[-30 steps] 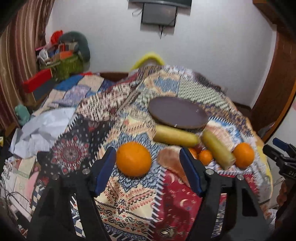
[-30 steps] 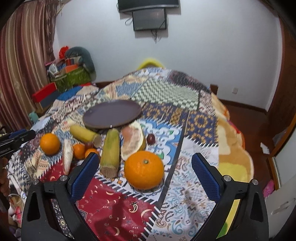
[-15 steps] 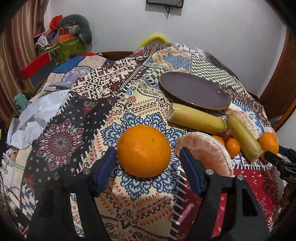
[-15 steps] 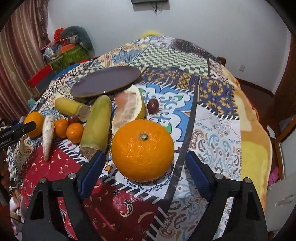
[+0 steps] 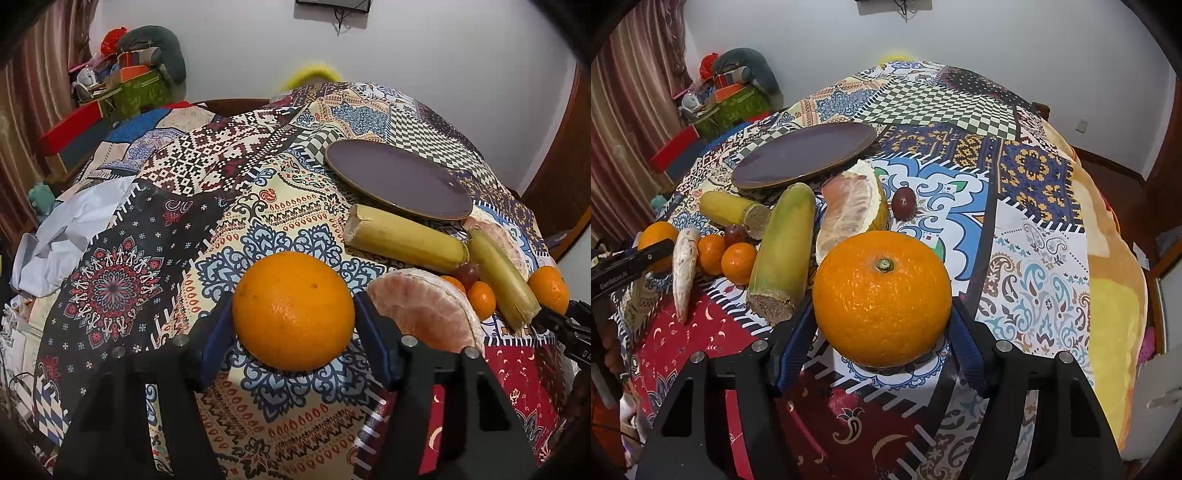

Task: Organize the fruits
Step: 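Carry the left gripper's orange onto the brown plate while the right gripper places its orange beside it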

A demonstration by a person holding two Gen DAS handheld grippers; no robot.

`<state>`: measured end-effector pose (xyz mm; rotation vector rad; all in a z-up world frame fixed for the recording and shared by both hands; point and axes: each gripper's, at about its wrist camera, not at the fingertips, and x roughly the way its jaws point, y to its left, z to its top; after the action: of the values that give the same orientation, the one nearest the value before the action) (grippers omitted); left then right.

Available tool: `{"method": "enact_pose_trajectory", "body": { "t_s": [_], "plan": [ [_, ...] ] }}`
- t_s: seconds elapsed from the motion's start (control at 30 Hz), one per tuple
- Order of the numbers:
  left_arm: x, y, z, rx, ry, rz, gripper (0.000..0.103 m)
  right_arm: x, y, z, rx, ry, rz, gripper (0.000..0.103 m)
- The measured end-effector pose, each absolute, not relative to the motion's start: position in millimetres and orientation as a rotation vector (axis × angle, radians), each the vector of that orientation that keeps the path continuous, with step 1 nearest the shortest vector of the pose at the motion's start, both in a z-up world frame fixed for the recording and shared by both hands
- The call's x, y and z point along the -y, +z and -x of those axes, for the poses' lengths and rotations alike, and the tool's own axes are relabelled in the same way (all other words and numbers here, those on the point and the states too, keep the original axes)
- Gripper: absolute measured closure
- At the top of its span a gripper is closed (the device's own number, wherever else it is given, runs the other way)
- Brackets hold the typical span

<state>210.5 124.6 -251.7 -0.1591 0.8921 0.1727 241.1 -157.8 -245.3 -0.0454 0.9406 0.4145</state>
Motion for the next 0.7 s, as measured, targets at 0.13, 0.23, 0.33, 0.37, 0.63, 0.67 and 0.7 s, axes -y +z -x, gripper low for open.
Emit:
{"method": "enact_pose_trajectory", "body": {
  "t_s": [0.13,0.23,0.33,0.37,0.63,0.67,0.7],
  "plan": [
    [-124.5,-249.1,-208.4,-0.895,0.162,0.174,0.04,159.0,-243.2,-241.2,-0.936,0.414,0.038,0.038],
    [-123.3,-244.4,-205.7,-0.885,0.154,0.179,0.04,161.1,-239.7,-241.2,-0.926,0.407,0.029,0.038],
    [-120.5,-236.5,-204.5,-0.865,0.15,0.171,0.04,163.1,-232.2,-243.3,-0.906,0.406,0.015,0.038],
    [-119.8,-233.0,-204.4,-0.857,0.147,0.169,0.04,163.7,-228.3,-244.3,-0.894,0.406,0.013,0.038],
    [-109.8,-197.8,-212.1,-0.767,0.115,0.135,0.04,159.5,-189.9,-254.4,-0.774,0.414,0.018,0.038],
    [-108.4,-194.1,-213.5,-0.755,0.112,0.129,0.04,159.2,-185.9,-255.6,-0.761,0.415,0.019,0.038],
    [-106.6,-190.3,-214.7,-0.743,0.109,0.122,0.04,158.3,-179.5,-258.2,-0.741,0.419,0.02,0.038]
  ]
}}
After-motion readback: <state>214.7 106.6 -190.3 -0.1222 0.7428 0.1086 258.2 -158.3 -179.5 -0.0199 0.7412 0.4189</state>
